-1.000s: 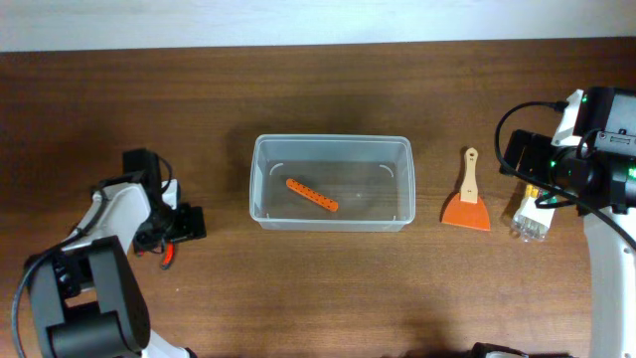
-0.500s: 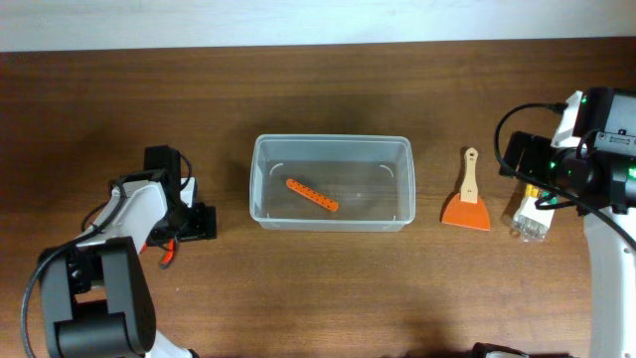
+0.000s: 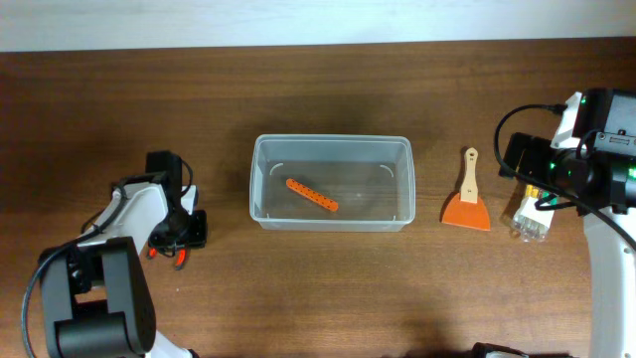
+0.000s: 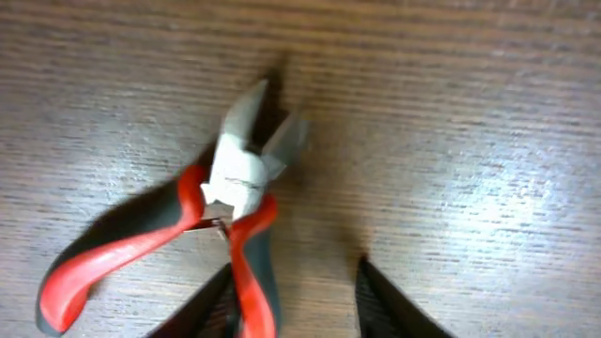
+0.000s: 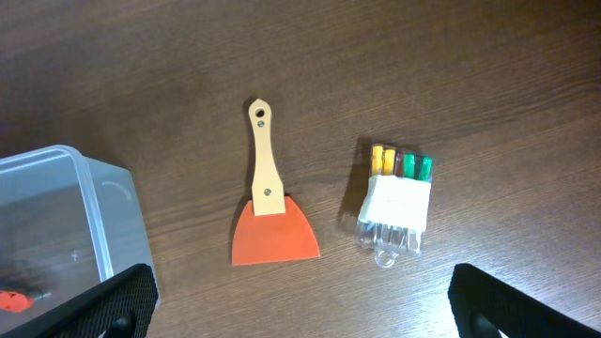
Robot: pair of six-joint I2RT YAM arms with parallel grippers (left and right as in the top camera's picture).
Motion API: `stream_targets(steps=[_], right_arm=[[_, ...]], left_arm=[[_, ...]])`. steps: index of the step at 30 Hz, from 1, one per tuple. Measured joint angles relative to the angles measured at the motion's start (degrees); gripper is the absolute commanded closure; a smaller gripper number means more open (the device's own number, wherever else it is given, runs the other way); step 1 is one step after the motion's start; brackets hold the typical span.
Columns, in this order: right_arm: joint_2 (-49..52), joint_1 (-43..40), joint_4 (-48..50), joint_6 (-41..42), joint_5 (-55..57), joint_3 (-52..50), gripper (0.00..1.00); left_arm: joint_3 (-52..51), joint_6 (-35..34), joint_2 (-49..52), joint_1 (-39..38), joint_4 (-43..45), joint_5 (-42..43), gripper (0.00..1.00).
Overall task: Pack container
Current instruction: 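Lower the left gripper onto the red-handled pliers and grasp them, then carry the pliers into the container and open the left gripper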
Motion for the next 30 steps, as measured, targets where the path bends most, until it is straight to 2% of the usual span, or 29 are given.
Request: stream_targets(steps=[2, 5, 12, 23, 27, 30], right_arm=[[0.0, 0.0, 0.0, 0.0, 0.0, 0.0, 0.01], [0.0, 0.0, 0.0, 0.0, 0.0, 0.0, 0.01], [0.0, 0.0, 0.0, 0.0, 0.0, 0.0, 0.01], [0.0, 0.0, 0.0, 0.0, 0.0, 0.0, 0.01], [0.0, 0.0, 0.0, 0.1, 0.0, 0.0, 0.01], [0.0, 0.0, 0.0, 0.0, 0.0, 0.0, 0.01]], left_arm=[[0.0, 0.1, 0.0, 0.0, 0.0, 0.1, 0.73], [-0.2, 0.1, 0.0, 0.0, 0.0, 0.2, 0.85], [-0.2, 0.1, 0.0, 0.0, -0.2, 0.3, 0.98], [2.2, 0.1, 0.0, 0.0, -2.9, 1.2, 0.98], [12.6, 0.5, -0.7, -0.8, -4.1, 3.4, 0.98], [22.8, 3.2, -3.3, -3.4, -4.7, 4.3, 0.98]])
